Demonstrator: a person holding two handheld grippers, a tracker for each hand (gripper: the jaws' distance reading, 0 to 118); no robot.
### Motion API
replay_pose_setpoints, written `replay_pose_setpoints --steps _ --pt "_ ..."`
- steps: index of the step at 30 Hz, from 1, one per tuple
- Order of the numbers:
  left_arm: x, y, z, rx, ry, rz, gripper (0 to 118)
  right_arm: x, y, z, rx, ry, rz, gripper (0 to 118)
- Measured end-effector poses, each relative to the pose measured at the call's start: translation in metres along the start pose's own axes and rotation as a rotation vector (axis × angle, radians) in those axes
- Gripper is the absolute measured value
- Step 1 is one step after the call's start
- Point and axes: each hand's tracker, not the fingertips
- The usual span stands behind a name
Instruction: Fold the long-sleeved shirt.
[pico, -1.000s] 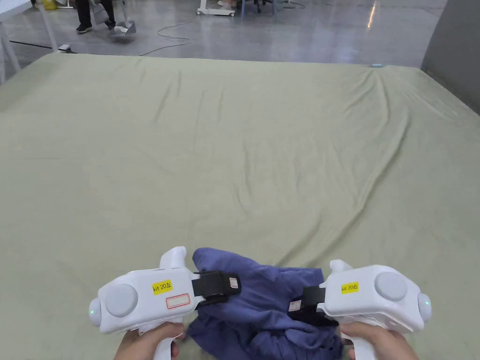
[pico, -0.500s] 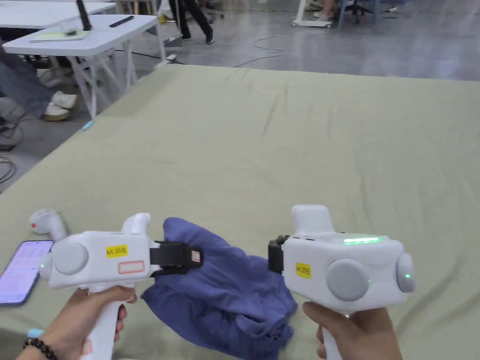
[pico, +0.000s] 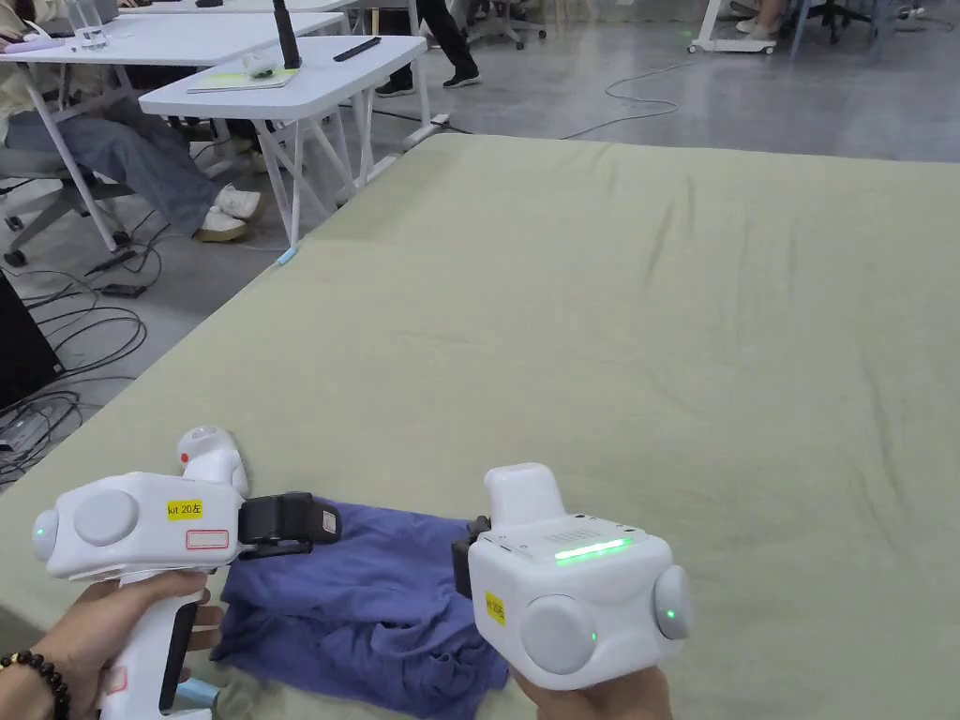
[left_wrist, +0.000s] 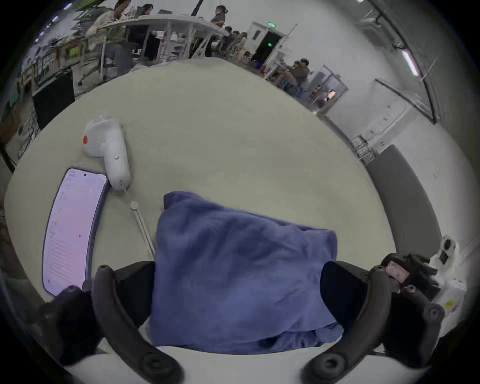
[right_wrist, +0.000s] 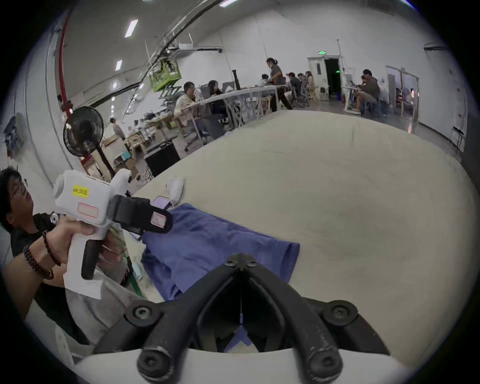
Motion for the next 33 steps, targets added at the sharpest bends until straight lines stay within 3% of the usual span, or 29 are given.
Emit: replay_pose_setpoints --steps 5,6,8,9,10,11,13,18,21,23,26,27,33 --pt "0.046 0.004 0.021 0.041 0.055 -0.088 117 0.029 0.006 0.039 0.052 -0.014 -0.034 0" --pt "0.061 0.004 0.028 0.081 0.044 -0.117 109 0.033 0.008 0.055 0.071 -0.025 -0.034 0" --pt "0.106 0.002 0.042 0.206 0.099 -0.227 43 0.053 0.014 0.089 0.119 -0.062 -0.034 0" --pt "0.136 0.001 0.049 0.284 0.239 -0.324 9 0.063 0.018 0.111 0.155 -0.080 -0.035 0" --pt "0.168 -0.004 0.055 0.379 0.336 -0.430 0 0.072 0.021 0.133 0.186 -0.101 -0.036 0" --pt "0.186 -0.006 0.064 0.462 0.356 -0.505 0 0.083 0.025 0.155 0.221 -0.127 -0.038 0" --pt "0.249 -0.015 0.083 0.602 0.232 -0.556 0 0.104 0.031 0.207 0.316 -0.194 -0.028 0" --pt "0.382 -0.046 0.092 0.810 0.094 -0.540 0 0.149 0.030 0.320 0.489 -0.432 -0.024 0" --pt "0.440 -0.070 0.069 0.888 0.120 -0.521 0 0.180 0.014 0.367 0.572 -0.568 -0.037 0" --pt "0.466 -0.087 0.055 0.942 0.080 -0.503 0 0.201 0.000 0.386 0.615 -0.624 -0.068 0" --pt "0.490 -0.110 0.030 0.969 0.076 -0.511 0 0.226 -0.026 0.400 0.665 -0.769 -0.009 0" --pt "0.496 -0.116 0.022 0.957 0.065 -0.494 0 0.234 -0.036 0.401 0.661 -0.802 -0.024 0" --pt "0.502 -0.184 0.000 0.952 0.077 -0.507 0 0.249 -0.104 0.409 0.683 -0.813 -0.062 0"
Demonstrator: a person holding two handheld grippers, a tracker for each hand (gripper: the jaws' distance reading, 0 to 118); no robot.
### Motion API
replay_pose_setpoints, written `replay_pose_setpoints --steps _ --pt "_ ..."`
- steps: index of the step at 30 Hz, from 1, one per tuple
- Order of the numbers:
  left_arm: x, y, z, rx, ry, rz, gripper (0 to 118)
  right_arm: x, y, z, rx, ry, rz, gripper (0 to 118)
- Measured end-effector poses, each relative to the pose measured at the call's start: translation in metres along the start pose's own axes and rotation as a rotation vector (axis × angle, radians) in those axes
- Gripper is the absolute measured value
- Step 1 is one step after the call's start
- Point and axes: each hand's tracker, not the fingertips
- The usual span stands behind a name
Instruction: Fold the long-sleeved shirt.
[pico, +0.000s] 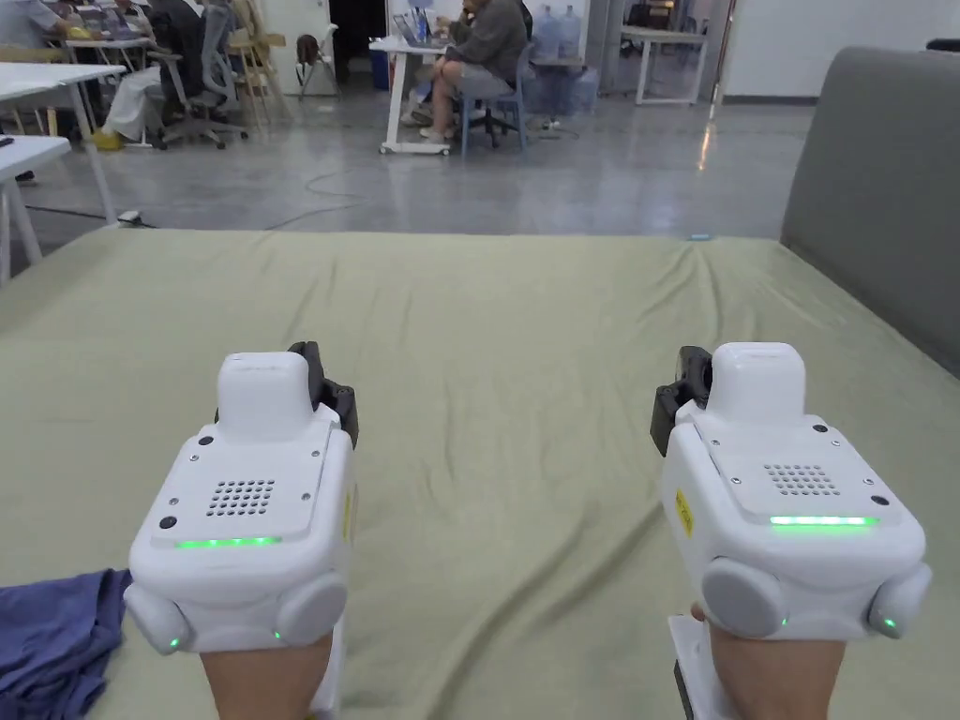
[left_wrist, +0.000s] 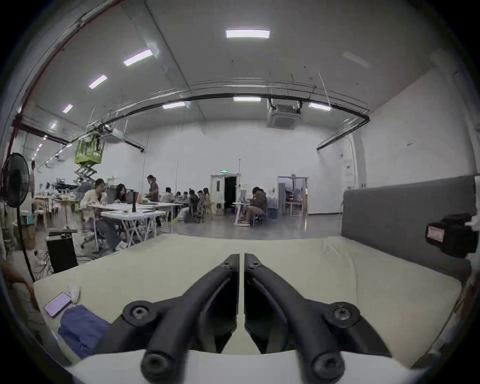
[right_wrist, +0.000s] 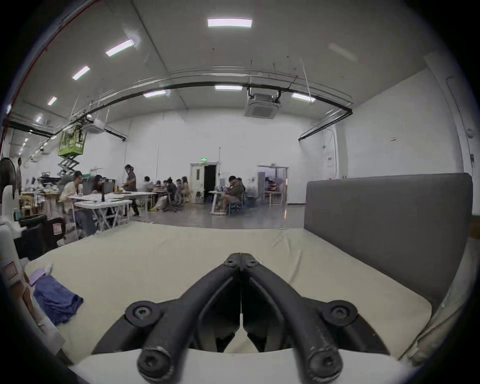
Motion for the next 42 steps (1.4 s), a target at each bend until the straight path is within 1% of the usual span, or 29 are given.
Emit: replay_pose_setpoints --steps 1,3,4,6,7,8,10,13,15,19,20,21,22,23,24,25,26,29,30,31,35,37,38,39,40,41,42 --pt "0.003 -0.007 0.008 -0.017 -0.023 -0.014 0 0.003 -0.007 0.006 -0.003 -0.005 0.003 0" --pt "0.009 -0.020 0.020 -0.030 -0.024 -0.032 0 0.007 -0.021 0.019 -0.002 -0.036 0.008 0" --pt "0.010 -0.025 0.027 -0.044 -0.024 -0.043 0 0.009 -0.027 0.022 -0.004 -0.030 0.013 0" --pt "0.010 -0.035 0.033 -0.052 -0.016 -0.058 0 0.008 -0.035 0.029 -0.010 -0.038 0.047 0" --pt "0.009 -0.040 0.035 -0.059 -0.033 -0.075 0 0.007 -0.038 0.033 -0.005 -0.050 0.071 0" --pt "0.008 -0.044 0.036 -0.073 -0.048 -0.096 0 0.008 -0.040 0.034 -0.005 -0.048 0.077 0" --pt "0.007 -0.049 0.035 -0.091 -0.037 -0.107 0 0.008 -0.042 0.035 -0.011 -0.037 0.079 0" --pt "0.001 -0.050 0.037 -0.095 -0.035 -0.063 0 0.008 -0.041 0.034 -0.016 -0.040 0.077 0" --pt "0.002 -0.049 0.034 -0.098 -0.008 -0.077 0 0.004 -0.040 0.033 -0.022 -0.052 0.079 0" --pt "0.001 -0.047 0.033 -0.092 -0.010 -0.084 0 0.004 -0.039 0.031 -0.030 -0.045 0.072 0" --pt "0.001 -0.046 0.034 -0.087 -0.009 -0.086 2 0.003 -0.038 0.031 -0.030 -0.040 0.068 0" --pt "0.001 -0.046 0.034 -0.078 -0.012 -0.084 9 0.004 -0.037 0.031 -0.031 -0.035 0.067 0" --pt "0.001 -0.047 0.034 -0.071 -0.009 -0.079 31 0.004 -0.035 0.029 -0.046 -0.013 0.061 15" --pt "0.002 -0.046 0.032 -0.068 -0.003 -0.070 65 0.004 -0.034 0.026 -0.057 0.005 0.060 38" --pt "0.002 -0.045 0.028 -0.079 -0.002 -0.061 105 0.003 -0.033 0.024 -0.063 0.005 0.059 67" --pt "0.003 -0.047 0.030 -0.089 -0.006 -0.052 118 0.003 -0.033 0.023 -0.069 0.010 0.053 102" --pt "0.003 -0.044 0.022 -0.040 0.001 -0.046 118 0.002 -0.033 0.022 -0.071 0.013 0.054 118" --pt "0.008 -0.041 0.008 -0.077 -0.026 -0.060 118 -0.001 -0.034 0.023 -0.049 0.005 0.070 118" --pt "0.006 -0.042 0.025 -0.083 -0.028 -0.063 118 -0.002 -0.033 0.022 -0.052 0.003 0.077 118" --pt "0.007 -0.042 0.026 -0.083 -0.026 -0.064 118 -0.002 -0.032 0.021 -0.055 0.004 0.084 118" --pt "0.002 -0.045 0.019 -0.047 -0.018 -0.079 118 0.003 -0.030 0.016 -0.063 0.014 0.084 118" --pt "-0.001 -0.046 0.018 -0.009 -0.004 -0.109 118 0.008 -0.029 0.016 -0.057 0.008 0.068 118" --pt "-0.001 -0.046 0.018 -0.011 0.000 -0.120 118 0.010 -0.027 0.017 -0.036 0.004 0.045 118" --pt "-0.002 -0.044 0.018 -0.006 0.001 -0.130 118 0.013 -0.027 0.018 0.020 0.001 -0.008 118" --pt "-0.004 -0.043 0.018 -0.010 0.000 -0.125 118 0.016 -0.029 0.020 0.070 -0.014 -0.028 118" --pt "-0.005 -0.043 0.018 -0.015 -0.006 -0.112 118 0.018 -0.030 0.020 0.089 -0.034 -0.027 118" --pt "-0.007 -0.042 0.019 -0.019 -0.007 -0.099 118 0.018 -0.028 0.020 0.083 -0.046 -0.006 118"
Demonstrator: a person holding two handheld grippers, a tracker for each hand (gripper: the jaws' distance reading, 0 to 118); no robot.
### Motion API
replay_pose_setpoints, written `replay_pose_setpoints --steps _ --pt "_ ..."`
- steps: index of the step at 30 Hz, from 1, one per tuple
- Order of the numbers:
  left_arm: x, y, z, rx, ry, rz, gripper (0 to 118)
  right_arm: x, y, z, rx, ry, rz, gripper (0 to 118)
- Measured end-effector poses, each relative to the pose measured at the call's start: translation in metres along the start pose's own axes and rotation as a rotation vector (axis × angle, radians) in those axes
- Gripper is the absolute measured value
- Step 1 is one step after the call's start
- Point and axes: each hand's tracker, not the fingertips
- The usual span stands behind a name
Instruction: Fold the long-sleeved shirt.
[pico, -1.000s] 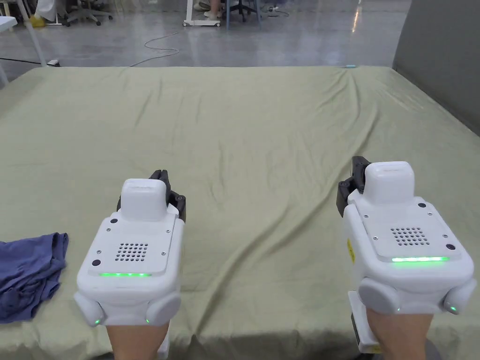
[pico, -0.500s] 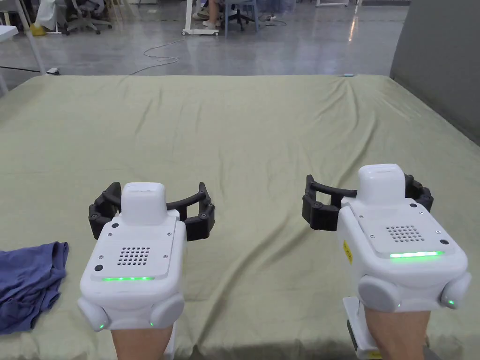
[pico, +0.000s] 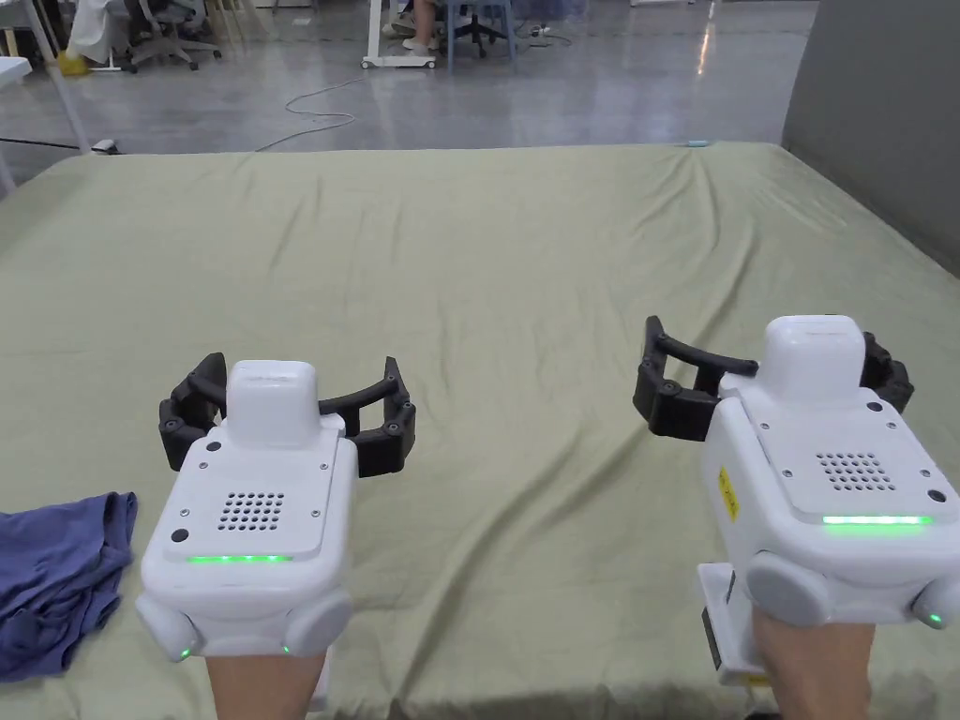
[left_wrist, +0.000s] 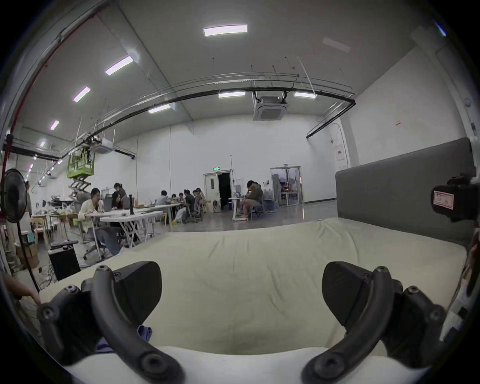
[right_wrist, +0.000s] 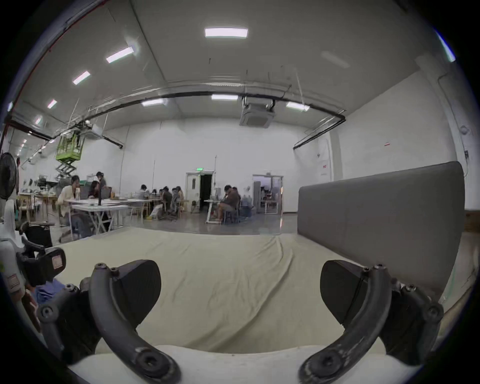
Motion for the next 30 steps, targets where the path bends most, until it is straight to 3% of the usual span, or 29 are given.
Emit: replay_pose_setpoints --steps 4,7,30 --pt "-0.001 0.000 -0.001 -0.036 0.008 0.015 118 -0.002 0.008 -0.004 -0.065 -0.002 0.099 118" --pt "0.000 0.001 -0.001 -0.034 0.000 0.010 118 -0.005 0.004 -0.002 -0.044 0.005 0.122 118" --pt "0.001 0.009 -0.002 -0.042 -0.028 0.013 118 -0.003 0.005 -0.007 -0.086 0.021 0.084 118"
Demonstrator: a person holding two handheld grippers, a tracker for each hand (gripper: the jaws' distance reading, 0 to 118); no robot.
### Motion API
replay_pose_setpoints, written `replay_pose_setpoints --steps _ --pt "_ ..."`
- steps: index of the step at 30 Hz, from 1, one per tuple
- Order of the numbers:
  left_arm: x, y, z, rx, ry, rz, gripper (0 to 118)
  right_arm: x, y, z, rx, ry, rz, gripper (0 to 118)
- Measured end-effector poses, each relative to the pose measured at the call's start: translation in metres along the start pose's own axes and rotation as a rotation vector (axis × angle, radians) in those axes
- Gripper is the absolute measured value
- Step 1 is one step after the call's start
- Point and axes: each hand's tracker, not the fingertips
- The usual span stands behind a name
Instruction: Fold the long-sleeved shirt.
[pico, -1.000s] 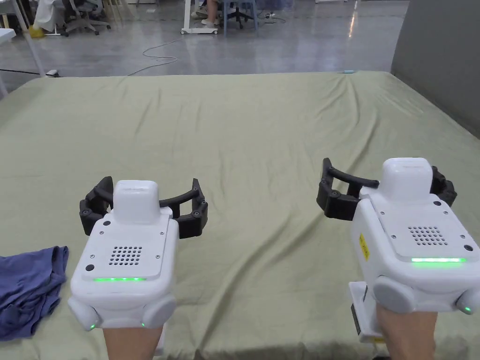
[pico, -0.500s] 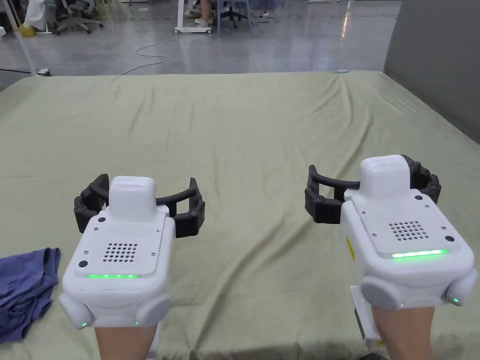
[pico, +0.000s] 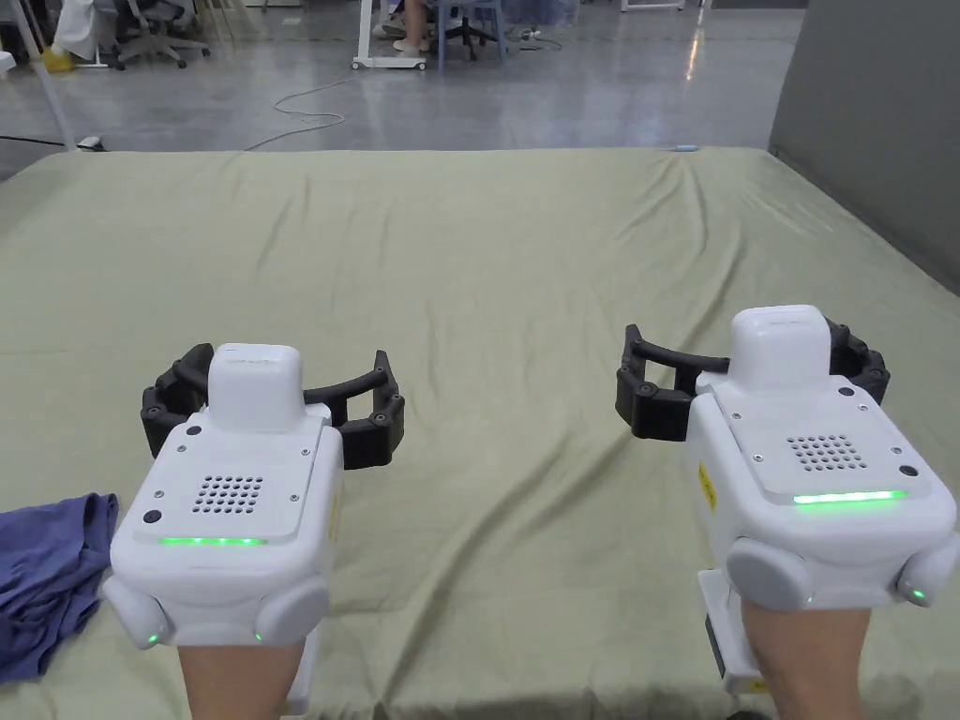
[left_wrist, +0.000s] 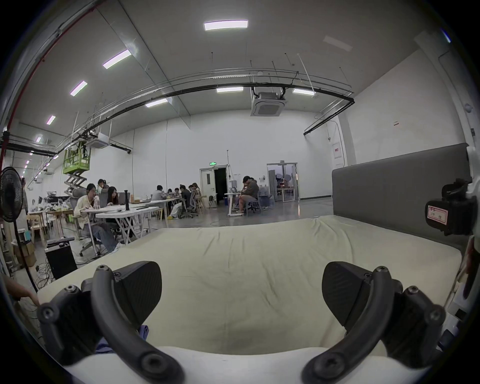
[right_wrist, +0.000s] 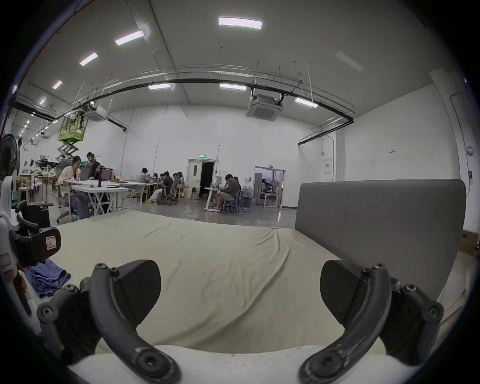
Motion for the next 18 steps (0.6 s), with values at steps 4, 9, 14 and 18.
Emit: replay_pose_setpoints --steps 4,9,14,18 --pt "0.0019 0.0012 -0.0002 -0.006 -0.016 0.002 118 0.0012 -0.0002 0.0003 -0.003 0.008 -0.004 118" --pt "0.0010 -0.0002 -0.0013 -0.011 -0.020 0.011 118 0.0020 -0.0011 0.0006 -0.006 -0.002 -0.017 118" --pt "0.0001 -0.0037 0.0011 -0.017 -0.019 0.004 118 0.0003 -0.0034 0.0002 -0.017 0.015 -0.005 118" --pt "-0.0017 -0.0050 0.0021 -0.022 -0.016 0.001 118 -0.0023 -0.0035 0.0002 -0.019 0.018 0.005 118"
